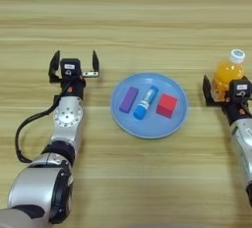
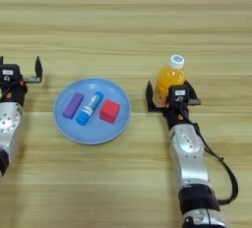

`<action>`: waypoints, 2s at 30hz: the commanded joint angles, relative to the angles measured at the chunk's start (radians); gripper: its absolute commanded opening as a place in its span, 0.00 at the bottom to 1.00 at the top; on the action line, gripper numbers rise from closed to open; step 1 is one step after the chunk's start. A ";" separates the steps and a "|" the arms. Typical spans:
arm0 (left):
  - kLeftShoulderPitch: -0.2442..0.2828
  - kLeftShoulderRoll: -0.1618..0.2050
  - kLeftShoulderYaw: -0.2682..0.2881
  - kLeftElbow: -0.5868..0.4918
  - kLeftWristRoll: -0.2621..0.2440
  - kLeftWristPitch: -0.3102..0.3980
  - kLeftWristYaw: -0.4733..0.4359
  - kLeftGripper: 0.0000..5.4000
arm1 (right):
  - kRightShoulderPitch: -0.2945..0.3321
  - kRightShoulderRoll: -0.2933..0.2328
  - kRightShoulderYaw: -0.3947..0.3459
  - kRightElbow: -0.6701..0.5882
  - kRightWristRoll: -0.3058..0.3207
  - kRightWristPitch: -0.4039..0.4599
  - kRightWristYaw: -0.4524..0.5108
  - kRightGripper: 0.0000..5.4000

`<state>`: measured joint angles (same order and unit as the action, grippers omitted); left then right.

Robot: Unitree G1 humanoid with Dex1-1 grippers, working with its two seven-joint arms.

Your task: Move the objects on the table

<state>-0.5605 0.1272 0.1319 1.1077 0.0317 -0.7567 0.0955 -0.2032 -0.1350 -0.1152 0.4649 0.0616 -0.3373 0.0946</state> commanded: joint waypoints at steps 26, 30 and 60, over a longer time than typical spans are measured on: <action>-0.017 0.003 0.000 0.026 0.006 0.012 0.004 1.00 | -0.033 -0.001 -0.005 0.056 -0.009 -0.041 -0.015 0.99; -0.018 0.005 0.003 0.030 0.004 0.018 0.011 1.00 | -0.033 -0.003 -0.005 0.057 -0.011 -0.046 -0.017 0.99; -0.019 -0.008 0.001 0.025 0.009 0.019 0.023 1.00 | 0.117 -0.015 0.019 -0.147 -0.003 0.010 0.025 0.99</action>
<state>-0.5646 0.1259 0.1383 1.1308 0.0336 -0.7514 0.1103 -0.1183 -0.1412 -0.0998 0.3756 0.0533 -0.3568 0.1067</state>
